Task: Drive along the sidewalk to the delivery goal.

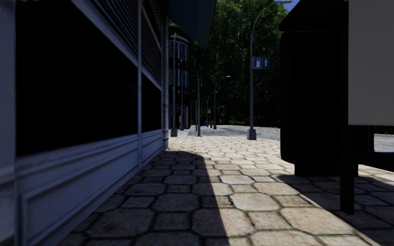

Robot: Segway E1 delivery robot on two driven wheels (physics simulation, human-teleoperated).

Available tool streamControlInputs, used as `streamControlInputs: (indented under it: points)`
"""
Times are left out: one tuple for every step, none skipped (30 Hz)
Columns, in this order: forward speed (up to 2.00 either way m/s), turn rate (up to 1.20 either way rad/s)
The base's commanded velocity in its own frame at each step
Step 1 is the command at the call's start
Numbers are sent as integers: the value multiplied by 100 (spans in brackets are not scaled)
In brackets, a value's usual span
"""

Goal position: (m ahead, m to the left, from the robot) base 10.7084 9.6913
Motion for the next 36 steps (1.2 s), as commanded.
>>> streamControlInputs:
  points:
    - [200, 0]
    - [200, 0]
    - [200, 0]
    - [200, 0]
    - [200, 0]
    - [200, 0]
    - [200, 0]
    - [200, 0]
    - [200, 0]
    - [200, 0]
    - [200, 0]
    - [200, 0]
    - [200, 0]
    - [200, 0]
    - [200, 0]
    - [200, 0]
    - [200, 0]
    - [200, 0]
    - [200, 0]
    - [200, 0]
    - [200, 0]
    - [200, 0]
    - [200, 0]
    - [200, 0]
    - [200, 0]
    - [200, 0]
    - [200, 0]
    - [200, 0]
    - [200, 0]
    - [200, 0]
    - [200, 0]
    - [200, 0]
    - [200, 0]
    - [200, 0]
    - [200, 0]
    - [200, 0]
